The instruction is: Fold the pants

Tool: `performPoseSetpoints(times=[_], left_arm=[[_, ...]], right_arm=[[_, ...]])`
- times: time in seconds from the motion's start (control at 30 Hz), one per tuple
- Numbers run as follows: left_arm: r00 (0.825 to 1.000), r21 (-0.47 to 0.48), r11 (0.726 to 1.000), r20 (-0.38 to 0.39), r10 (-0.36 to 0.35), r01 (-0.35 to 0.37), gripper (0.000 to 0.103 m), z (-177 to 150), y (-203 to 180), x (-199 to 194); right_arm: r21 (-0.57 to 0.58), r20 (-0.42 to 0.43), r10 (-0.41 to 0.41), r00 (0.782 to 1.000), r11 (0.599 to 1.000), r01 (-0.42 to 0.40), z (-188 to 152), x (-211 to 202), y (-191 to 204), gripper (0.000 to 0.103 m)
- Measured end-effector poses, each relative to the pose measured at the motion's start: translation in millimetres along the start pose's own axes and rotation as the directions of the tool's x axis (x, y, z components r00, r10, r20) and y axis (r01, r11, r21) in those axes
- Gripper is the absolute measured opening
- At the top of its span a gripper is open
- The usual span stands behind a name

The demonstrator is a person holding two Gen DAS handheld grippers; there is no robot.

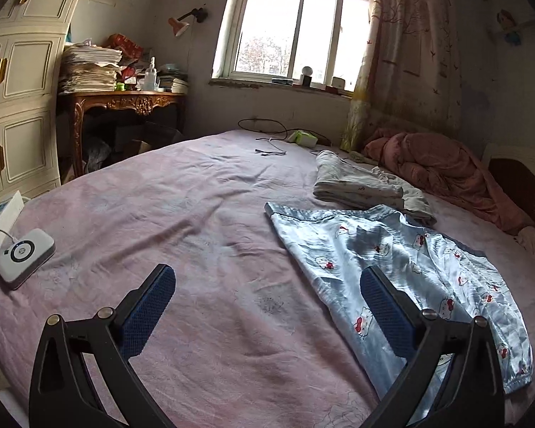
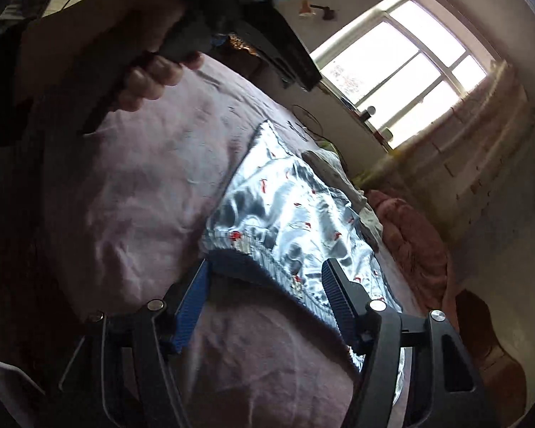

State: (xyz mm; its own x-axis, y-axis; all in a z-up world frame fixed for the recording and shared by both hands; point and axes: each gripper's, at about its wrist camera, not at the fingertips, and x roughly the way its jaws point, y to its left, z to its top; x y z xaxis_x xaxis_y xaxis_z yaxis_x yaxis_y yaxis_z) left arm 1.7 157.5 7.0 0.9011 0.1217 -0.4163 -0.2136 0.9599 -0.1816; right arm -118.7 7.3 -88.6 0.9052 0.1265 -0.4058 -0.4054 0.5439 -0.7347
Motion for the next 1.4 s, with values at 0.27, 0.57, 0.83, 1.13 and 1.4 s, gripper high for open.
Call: performPoseSetpoints(times=[0.27,0.57,0.83,1.13,1.4], left_arm=[[1.000,-0.050,0.999,-0.020,-0.010,0.009,0.103,3,14,-2],[0.999,-0.021,1.000,-0.043,0.009,-0.010,0.103,1,12,6],[0.913,-0.221,0.951,-0.299,-0.279,0.218,0.073,16,8,72],[0.921,-0.225,0.973,-0.368,-0.126,0.043,0.057,28,6,138],[0.896,-0.348,0.938,-0.418,-0.149,-0.006,0.001,25,26,178]], right_arm=[[-0.070,0.000,-0.083,0.997,0.994,0.083,15,21,25,0.039],[0.141,-0.059,-0.080,0.995,0.986,0.088,19,38,-9,0.007],[0.466,0.032,0.139,0.990,0.874,-0.137,-14,7,-72,0.007],[0.635,-0.045,0.134,0.990,0.769,-0.075,-63,5,-112,0.007],[0.699,-0.046,0.153,0.987,0.711,-0.077,-81,-1,-124,0.007]])
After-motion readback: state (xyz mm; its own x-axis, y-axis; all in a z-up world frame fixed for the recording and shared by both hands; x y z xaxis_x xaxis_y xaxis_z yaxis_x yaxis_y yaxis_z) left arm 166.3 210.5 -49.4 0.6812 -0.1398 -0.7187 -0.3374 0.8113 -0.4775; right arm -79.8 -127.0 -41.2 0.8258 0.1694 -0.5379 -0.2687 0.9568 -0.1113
